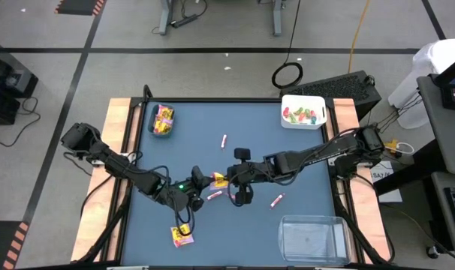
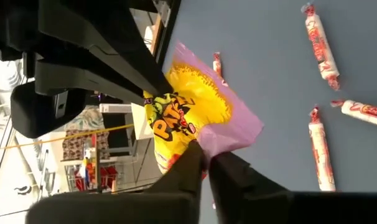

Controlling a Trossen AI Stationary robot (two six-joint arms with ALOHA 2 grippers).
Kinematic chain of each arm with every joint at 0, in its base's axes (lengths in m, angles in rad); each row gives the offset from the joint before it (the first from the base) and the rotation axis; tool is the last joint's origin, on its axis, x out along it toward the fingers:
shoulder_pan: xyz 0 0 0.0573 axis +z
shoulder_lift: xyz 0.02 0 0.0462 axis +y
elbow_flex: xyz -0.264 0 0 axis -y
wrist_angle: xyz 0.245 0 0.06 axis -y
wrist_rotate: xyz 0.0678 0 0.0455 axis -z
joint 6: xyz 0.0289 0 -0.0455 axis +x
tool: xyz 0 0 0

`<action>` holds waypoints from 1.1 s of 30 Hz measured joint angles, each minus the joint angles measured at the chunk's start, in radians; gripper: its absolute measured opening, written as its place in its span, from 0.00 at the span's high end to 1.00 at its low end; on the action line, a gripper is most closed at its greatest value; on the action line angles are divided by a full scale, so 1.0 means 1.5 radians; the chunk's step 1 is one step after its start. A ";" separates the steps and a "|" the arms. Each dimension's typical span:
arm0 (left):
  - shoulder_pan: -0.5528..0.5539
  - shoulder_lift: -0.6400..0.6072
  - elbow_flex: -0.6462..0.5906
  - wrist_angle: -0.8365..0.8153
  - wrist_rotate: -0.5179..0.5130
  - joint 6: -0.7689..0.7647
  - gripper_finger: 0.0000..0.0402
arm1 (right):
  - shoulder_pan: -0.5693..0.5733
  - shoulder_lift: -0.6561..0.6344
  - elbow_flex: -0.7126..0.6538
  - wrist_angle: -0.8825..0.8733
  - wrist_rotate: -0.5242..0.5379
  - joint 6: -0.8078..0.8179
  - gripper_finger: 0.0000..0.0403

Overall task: Sort candy
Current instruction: Put the yellow candy pack into the blue bin

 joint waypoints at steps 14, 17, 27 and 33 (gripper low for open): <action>0.009 -0.018 0.000 -0.002 0.004 -0.042 0.97 | 0.004 -0.030 0.000 -0.147 0.077 0.062 0.56; 0.028 -0.048 0.000 -0.006 0.004 -0.054 0.97 | 0.005 -0.043 0.000 -0.197 0.093 0.061 0.48; 0.145 -0.206 0.000 -0.047 0.020 -0.160 0.97 | -0.001 -0.048 -0.119 -0.060 0.092 0.008 0.43; 0.206 -0.287 0.000 -0.062 0.042 -0.291 0.97 | -0.016 -0.036 -0.250 0.388 0.089 -0.021 0.47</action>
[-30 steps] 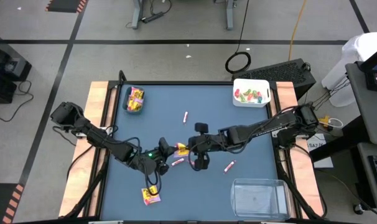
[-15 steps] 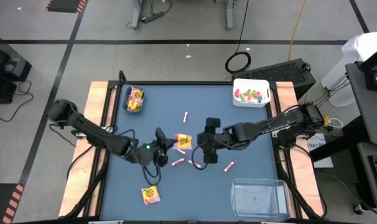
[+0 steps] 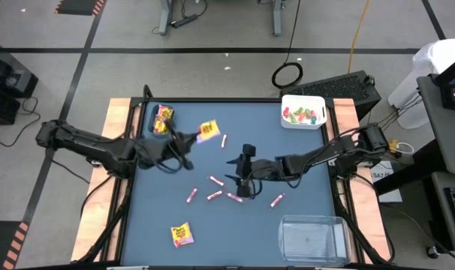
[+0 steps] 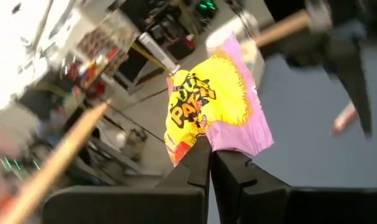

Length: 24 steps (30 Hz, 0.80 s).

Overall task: Sort candy
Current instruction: Put the yellow candy pack into the blue bin

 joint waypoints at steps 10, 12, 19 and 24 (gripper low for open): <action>0.039 -0.068 0.000 -0.073 0.011 -0.428 0.97 | -0.024 0.009 -0.040 0.216 0.003 -0.037 0.48; 0.041 -0.069 0.000 -0.085 0.024 -0.463 0.98 | -0.023 0.009 -0.040 0.224 0.001 -0.040 0.48; 0.061 -0.093 0.000 -0.081 0.119 -0.507 0.99 | -0.008 0.009 -0.040 0.213 -0.002 -0.038 0.48; 0.066 -0.116 0.000 -0.037 0.178 -0.525 0.99 | 0.007 0.009 -0.040 0.211 -0.004 -0.022 0.48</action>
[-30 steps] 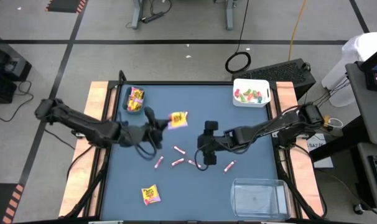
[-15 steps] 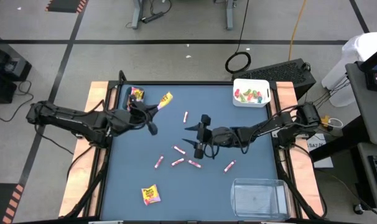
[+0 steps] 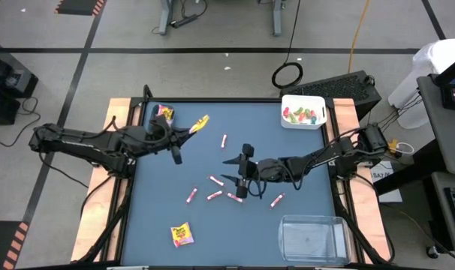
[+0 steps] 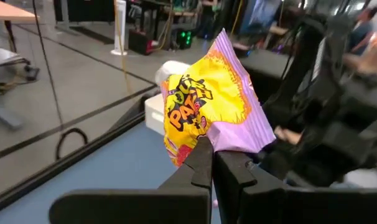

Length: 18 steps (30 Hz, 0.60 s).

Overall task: Sort candy
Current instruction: Put the yellow candy pack into the blue bin

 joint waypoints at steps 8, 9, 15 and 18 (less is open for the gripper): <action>0.000 -0.005 0.000 0.025 0.001 -0.006 0.99 | 0.025 0.000 0.000 0.000 0.000 0.044 0.48; 0.000 -0.005 0.000 0.025 0.002 -0.006 0.99 | 0.029 0.000 0.000 0.001 0.000 0.044 0.48; 0.000 -0.005 0.000 0.024 0.045 0.014 0.99 | 0.047 0.000 0.000 0.006 0.001 0.063 0.48; 0.000 -0.005 0.000 0.020 0.056 0.051 0.99 | 0.053 0.000 0.000 0.008 0.000 0.069 0.48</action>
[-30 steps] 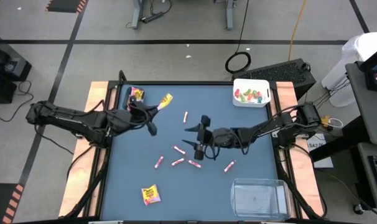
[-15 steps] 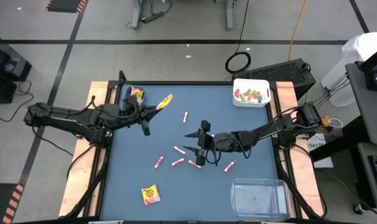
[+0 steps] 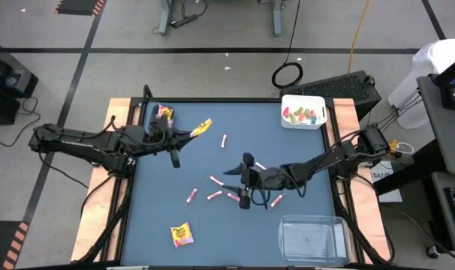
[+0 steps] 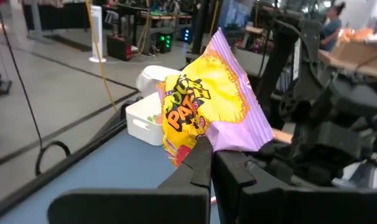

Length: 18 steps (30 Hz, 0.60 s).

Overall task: Sort candy
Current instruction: Put the yellow candy pack into the blue bin

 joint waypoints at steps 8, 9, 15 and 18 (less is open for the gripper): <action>0.000 0.000 0.000 -0.001 -0.005 0.215 0.99 | 0.005 0.000 0.000 0.000 0.000 0.000 0.48; 0.000 0.000 0.000 -0.001 -0.006 0.259 0.99 | 0.005 0.000 0.000 0.000 0.000 0.000 0.48; 0.000 0.000 0.000 -0.001 -0.007 0.490 0.99 | 0.005 0.000 0.000 0.000 0.000 -0.028 0.48; 0.000 0.000 0.000 -0.001 -0.009 0.584 0.99 | 0.003 0.000 0.000 0.001 0.000 -0.043 0.48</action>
